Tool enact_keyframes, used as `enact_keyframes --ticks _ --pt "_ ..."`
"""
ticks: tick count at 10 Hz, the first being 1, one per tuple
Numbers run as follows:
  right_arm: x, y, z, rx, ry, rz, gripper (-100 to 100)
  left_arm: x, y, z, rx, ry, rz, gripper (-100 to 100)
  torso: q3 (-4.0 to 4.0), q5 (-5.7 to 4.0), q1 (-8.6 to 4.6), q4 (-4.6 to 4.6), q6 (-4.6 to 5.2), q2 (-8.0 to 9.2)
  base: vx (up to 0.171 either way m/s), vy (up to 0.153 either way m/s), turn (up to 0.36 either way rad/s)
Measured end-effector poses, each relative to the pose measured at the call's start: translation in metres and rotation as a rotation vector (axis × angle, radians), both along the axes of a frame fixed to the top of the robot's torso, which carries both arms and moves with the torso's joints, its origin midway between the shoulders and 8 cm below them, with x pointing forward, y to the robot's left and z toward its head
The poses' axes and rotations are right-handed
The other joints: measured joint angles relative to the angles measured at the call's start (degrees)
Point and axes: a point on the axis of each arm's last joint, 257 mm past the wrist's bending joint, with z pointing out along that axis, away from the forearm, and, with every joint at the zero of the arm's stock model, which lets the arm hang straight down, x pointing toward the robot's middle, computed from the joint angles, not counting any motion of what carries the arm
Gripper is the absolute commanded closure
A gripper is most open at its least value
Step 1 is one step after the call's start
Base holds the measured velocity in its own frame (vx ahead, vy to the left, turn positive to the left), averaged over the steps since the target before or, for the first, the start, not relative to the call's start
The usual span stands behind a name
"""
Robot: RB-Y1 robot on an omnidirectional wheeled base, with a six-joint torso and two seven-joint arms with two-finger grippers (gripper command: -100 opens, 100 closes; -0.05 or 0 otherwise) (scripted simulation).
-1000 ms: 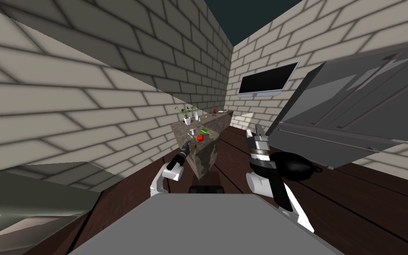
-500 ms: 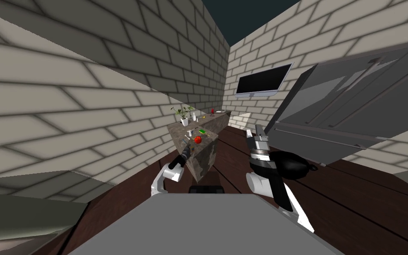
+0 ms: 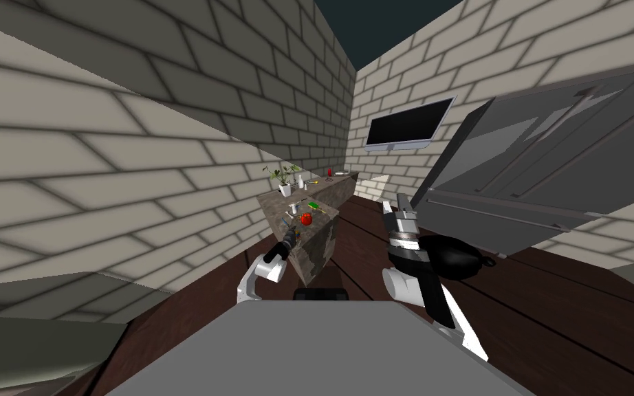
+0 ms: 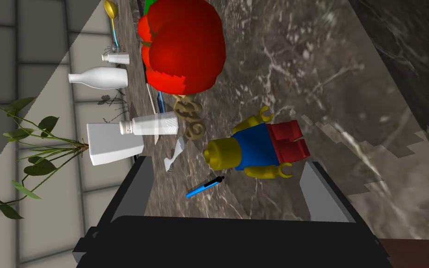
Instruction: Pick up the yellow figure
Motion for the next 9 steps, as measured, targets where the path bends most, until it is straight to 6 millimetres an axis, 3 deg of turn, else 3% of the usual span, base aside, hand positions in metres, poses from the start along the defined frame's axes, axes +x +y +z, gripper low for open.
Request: enact_keyframes --ticks 1,5,6,7,8,9 --pt "0.0000 0.0000 0.0000 0.000 0.000 0.000 0 0.0005 -0.0001 0.0000 0.000 -0.002 0.000 100 0.04 0.00 0.00 0.01 0.00 0.09 0.000 0.000 0.000" --pt "0.0000 0.0000 0.0000 0.000 0.000 0.000 0 0.0005 -0.0001 0.0001 0.000 -0.002 0.000 100 0.13 -0.01 -0.01 0.05 0.00 0.24 0.001 0.000 0.000" --pt "0.0000 0.0000 0.0000 0.000 0.000 0.000 0 0.0004 -0.0001 -0.0001 0.000 -0.001 0.000 0 0.14 -0.01 -0.01 0.06 0.00 0.25 0.000 0.000 0.000" --pt "0.0000 0.0000 0.0000 0.000 0.000 0.000 0 0.0004 -0.0001 -0.0001 0.000 -0.001 0.000 100 0.15 -0.01 0.00 0.06 0.00 0.26 -0.054 -0.001 0.026" --pt "0.0000 0.0000 0.0001 0.000 0.000 0.000 0 -0.0010 -0.0004 0.0032 0.000 -0.003 -0.002 100 0.24 -0.01 -0.01 0.07 -0.02 0.44 -0.035 -0.001 0.008" --pt "0.0000 0.0000 0.0000 0.000 0.000 0.000 0 -0.0015 -0.0004 0.0031 0.000 -0.002 -0.002 0 0.23 -0.01 -0.01 0.08 -0.01 0.41 -0.005 0.000 -0.001"
